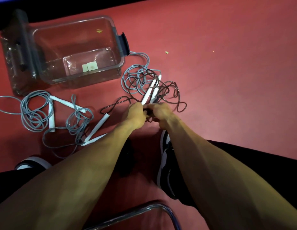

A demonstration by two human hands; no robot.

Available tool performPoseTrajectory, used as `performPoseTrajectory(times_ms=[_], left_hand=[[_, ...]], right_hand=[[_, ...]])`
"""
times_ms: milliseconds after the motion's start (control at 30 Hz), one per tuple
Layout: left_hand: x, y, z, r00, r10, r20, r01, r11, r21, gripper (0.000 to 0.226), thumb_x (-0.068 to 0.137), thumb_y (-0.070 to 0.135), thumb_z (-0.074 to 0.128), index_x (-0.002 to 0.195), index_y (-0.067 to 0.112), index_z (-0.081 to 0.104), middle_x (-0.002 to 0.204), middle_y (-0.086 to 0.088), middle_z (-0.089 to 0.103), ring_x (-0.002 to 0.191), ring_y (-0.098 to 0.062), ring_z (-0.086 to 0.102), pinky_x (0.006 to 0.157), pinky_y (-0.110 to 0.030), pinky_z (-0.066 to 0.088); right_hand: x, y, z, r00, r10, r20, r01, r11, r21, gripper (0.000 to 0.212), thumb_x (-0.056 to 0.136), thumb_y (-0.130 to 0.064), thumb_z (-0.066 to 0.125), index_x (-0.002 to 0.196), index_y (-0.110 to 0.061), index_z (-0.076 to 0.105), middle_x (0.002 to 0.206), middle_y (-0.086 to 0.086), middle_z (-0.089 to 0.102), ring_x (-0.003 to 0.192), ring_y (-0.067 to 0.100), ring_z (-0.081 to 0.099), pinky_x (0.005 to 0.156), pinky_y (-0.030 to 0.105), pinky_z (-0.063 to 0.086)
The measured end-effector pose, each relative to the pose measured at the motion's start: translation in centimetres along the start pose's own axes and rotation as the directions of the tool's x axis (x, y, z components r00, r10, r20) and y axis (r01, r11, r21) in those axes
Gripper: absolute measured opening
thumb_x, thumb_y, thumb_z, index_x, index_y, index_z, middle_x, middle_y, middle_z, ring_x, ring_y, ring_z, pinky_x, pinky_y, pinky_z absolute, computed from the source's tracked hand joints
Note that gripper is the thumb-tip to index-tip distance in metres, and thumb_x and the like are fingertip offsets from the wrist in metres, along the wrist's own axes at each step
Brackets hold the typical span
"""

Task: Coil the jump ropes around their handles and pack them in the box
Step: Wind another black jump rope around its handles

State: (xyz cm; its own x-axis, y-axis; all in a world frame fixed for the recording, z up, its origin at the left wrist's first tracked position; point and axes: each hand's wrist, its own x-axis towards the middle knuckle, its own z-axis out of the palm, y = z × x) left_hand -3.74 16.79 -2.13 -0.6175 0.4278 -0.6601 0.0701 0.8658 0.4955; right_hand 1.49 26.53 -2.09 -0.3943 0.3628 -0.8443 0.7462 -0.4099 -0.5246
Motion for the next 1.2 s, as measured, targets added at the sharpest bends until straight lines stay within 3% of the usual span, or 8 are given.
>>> performPoseTrajectory(times_ms=[167, 267, 467, 767, 833, 933, 1100, 1200], left_hand=[[-0.5, -0.1, -0.2, 1.000, 0.001, 0.011, 0.000, 0.999, -0.052, 0.027, 0.093, 0.023, 0.065, 0.114, 0.006, 0.065, 0.108, -0.015, 0.070, 0.097, -0.034, 0.065, 0.074, -0.032, 0.044], [-0.7, 0.0, -0.2, 1.000, 0.028, 0.010, -0.028, 1.000, -0.011, 0.046, 0.097, 0.031, 0.063, 0.128, 0.001, 0.048, 0.127, -0.017, 0.061, 0.113, -0.037, 0.060, 0.085, -0.039, 0.049], [-1.6, 0.6, -1.6, 0.998, 0.051, -0.032, -0.051, 0.999, 0.000, 0.033, 0.105, 0.025, 0.041, 0.126, 0.001, 0.044, 0.133, -0.022, 0.052, 0.117, -0.039, 0.055, 0.081, -0.040, 0.041], [-4.1, 2.1, -8.8, 0.980, -0.042, -0.193, 0.016, 0.991, -0.132, 0.019, 0.103, 0.018, 0.044, 0.105, 0.002, 0.053, 0.112, -0.021, 0.067, 0.084, -0.036, 0.061, 0.064, -0.024, 0.038], [-5.7, 2.2, -10.6, 0.976, 0.005, -0.218, -0.031, 0.993, -0.113, 0.015, 0.103, 0.016, 0.041, 0.104, 0.004, 0.049, 0.110, -0.022, 0.064, 0.094, -0.039, 0.060, 0.073, -0.032, 0.042], [-8.9, 2.5, -13.4, 0.937, 0.066, -0.342, -0.105, 0.990, -0.098, 0.010, 0.102, 0.018, 0.041, 0.101, 0.009, 0.046, 0.106, -0.026, 0.063, 0.103, -0.043, 0.058, 0.078, -0.040, 0.041], [-13.6, 3.3, -17.8, 0.890, 0.094, -0.446, -0.173, 0.975, -0.140, 0.014, 0.104, 0.020, 0.042, 0.094, 0.010, 0.038, 0.074, -0.003, 0.051, 0.071, -0.029, 0.052, 0.061, -0.035, 0.037], [-16.7, 3.9, -20.6, 0.869, 0.055, -0.492, -0.186, 0.957, -0.222, 0.029, 0.106, 0.019, 0.033, 0.079, 0.013, 0.043, 0.063, 0.005, 0.053, 0.055, -0.017, 0.049, 0.045, -0.027, 0.031]], right_hand=[[0.0, -0.2, 0.3, 0.994, -0.103, -0.025, 0.098, 0.986, -0.138, 0.025, 0.093, 0.007, 0.051, 0.095, 0.004, 0.076, 0.064, 0.010, 0.064, 0.042, 0.016, 0.051, 0.038, 0.024, 0.039], [-0.9, -1.0, 0.5, 0.993, -0.117, 0.010, 0.117, 0.984, -0.131, 0.019, 0.094, 0.000, 0.054, 0.090, 0.004, 0.072, 0.061, 0.013, 0.060, 0.041, 0.019, 0.047, 0.041, 0.026, 0.035], [-2.0, -2.5, 0.6, 0.989, -0.130, 0.073, 0.140, 0.976, -0.169, 0.023, 0.092, -0.004, 0.051, 0.073, -0.002, 0.064, 0.057, 0.012, 0.054, 0.042, 0.021, 0.043, 0.046, 0.030, 0.035], [-6.7, -7.4, 2.4, 0.914, -0.310, 0.261, 0.406, 0.724, -0.557, 0.036, 0.077, 0.013, 0.055, 0.094, -0.008, 0.079, 0.073, 0.011, 0.067, 0.061, 0.017, 0.055, 0.065, 0.031, 0.053], [-8.3, -8.6, 3.2, 0.892, -0.359, 0.275, 0.451, 0.659, -0.602, 0.032, 0.077, 0.009, 0.060, 0.095, -0.010, 0.080, 0.075, 0.012, 0.070, 0.065, 0.017, 0.057, 0.069, 0.033, 0.054], [-11.6, -10.4, 5.1, 0.855, -0.453, 0.251, 0.504, 0.620, -0.601, 0.025, 0.080, 0.004, 0.060, 0.086, -0.013, 0.077, 0.082, 0.011, 0.074, 0.074, 0.016, 0.062, 0.077, 0.033, 0.054], [-16.7, -12.8, 7.3, 0.773, -0.585, 0.248, 0.614, 0.588, -0.527, 0.036, 0.080, 0.011, 0.048, 0.068, -0.012, 0.073, 0.068, 0.007, 0.075, 0.069, 0.019, 0.069, 0.077, 0.043, 0.061], [-19.7, -14.1, 7.9, 0.751, -0.606, 0.261, 0.652, 0.618, -0.439, 0.044, 0.079, 0.019, 0.043, 0.079, -0.010, 0.076, 0.062, -0.002, 0.070, 0.051, 0.005, 0.060, 0.064, 0.026, 0.058]])
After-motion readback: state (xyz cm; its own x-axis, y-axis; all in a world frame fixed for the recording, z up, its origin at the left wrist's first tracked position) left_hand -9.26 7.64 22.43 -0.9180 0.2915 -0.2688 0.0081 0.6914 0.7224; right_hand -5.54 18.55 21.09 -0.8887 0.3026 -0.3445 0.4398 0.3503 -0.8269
